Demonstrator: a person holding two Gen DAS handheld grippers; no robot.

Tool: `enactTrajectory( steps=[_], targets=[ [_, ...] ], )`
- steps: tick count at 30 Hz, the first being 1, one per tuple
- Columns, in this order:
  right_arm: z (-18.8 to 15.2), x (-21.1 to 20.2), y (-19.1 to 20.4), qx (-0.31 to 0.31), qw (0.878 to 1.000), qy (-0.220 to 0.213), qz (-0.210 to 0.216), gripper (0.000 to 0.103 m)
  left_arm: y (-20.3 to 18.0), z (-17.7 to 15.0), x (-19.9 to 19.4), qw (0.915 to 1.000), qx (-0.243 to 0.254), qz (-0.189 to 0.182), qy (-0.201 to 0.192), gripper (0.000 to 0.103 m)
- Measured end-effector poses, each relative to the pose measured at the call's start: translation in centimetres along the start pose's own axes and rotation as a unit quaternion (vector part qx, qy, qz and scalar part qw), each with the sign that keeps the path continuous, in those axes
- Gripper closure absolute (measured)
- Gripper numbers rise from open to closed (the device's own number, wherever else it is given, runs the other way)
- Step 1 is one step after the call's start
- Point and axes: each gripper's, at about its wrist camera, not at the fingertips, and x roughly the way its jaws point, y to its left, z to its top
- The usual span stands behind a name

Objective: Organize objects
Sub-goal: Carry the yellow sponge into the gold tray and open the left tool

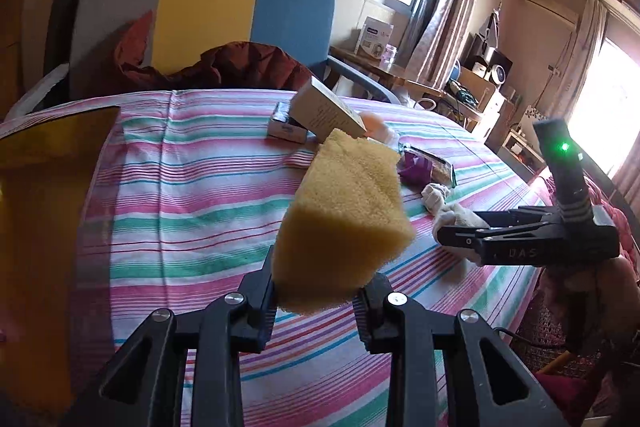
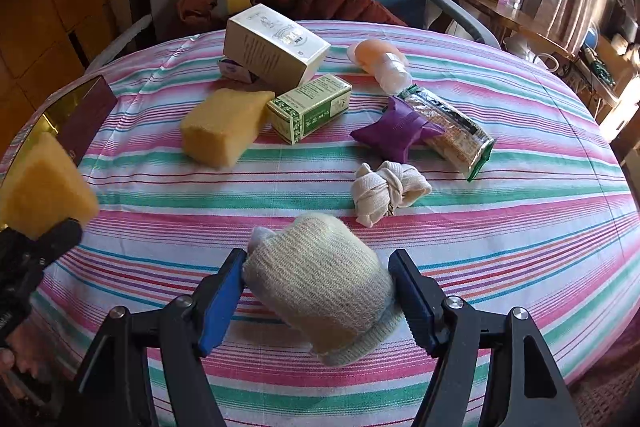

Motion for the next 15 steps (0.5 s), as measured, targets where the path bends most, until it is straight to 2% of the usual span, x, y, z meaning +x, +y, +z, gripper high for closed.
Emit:
enactTrajectory(
  steps=[8, 15],
  targets=[
    [-0.1, 0.0, 0.5, -0.006, 1.0, -0.004, 0.01, 0.03, 6.9, 0.8, -4.1, 0.9936, -0.103, 0.044, -0.014, 0.071],
    [0.1, -1.0, 1.6, -0.02, 0.999, -0.036, 0.023, 0.03, 13.5, 0.5, -6.1, 0.9781, -0.181, 0.103, -0.005, 0.071]
  ],
)
